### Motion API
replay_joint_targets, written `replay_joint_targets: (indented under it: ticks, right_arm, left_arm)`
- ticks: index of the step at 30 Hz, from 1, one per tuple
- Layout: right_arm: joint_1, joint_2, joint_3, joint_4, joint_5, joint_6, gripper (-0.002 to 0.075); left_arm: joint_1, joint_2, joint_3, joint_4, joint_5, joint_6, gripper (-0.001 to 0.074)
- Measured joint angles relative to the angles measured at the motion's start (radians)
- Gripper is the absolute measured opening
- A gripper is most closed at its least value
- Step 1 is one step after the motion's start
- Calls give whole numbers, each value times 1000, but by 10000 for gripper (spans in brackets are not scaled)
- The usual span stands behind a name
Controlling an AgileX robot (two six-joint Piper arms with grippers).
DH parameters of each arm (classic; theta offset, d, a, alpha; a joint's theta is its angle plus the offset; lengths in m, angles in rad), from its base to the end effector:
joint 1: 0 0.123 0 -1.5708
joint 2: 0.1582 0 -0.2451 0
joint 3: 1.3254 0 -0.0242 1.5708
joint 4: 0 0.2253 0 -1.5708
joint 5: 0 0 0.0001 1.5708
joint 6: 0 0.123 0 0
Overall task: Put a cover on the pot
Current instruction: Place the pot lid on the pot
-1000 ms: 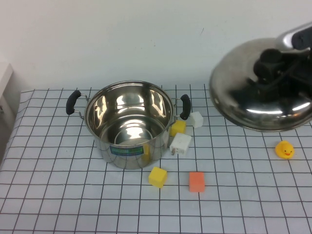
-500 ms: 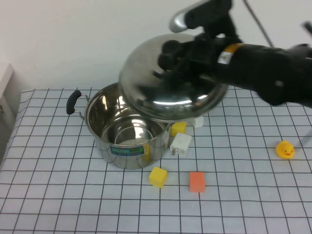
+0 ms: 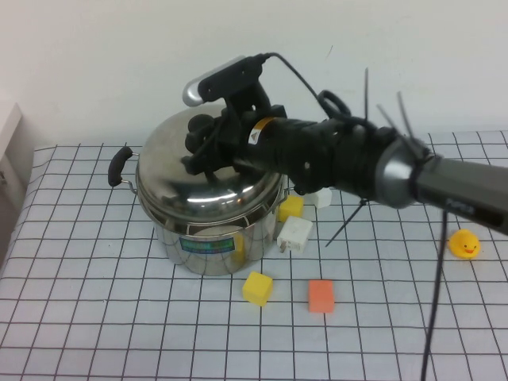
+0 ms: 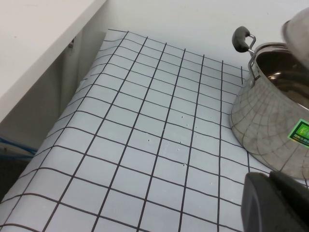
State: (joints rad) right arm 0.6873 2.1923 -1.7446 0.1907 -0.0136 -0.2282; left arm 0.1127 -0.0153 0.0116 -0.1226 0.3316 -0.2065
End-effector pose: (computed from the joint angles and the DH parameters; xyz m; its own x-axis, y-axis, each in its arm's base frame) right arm 0.3923 0.3216 0.1985 -0.2391 -0.2448 -0.9397 -0.6420 0.7659 -0.0362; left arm 0.0989 0.0063 0.1733 -0.1991 -0.3412 -0.9186 -0.1445 0.9374 -0.3169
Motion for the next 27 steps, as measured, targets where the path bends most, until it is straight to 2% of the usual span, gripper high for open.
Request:
replay_joint_targets:
  ticks: [27]
  right_arm:
    - [0, 166, -56, 21, -165, 1, 347]
  left_arm:
    - [0, 0, 0, 0, 0, 0, -3]
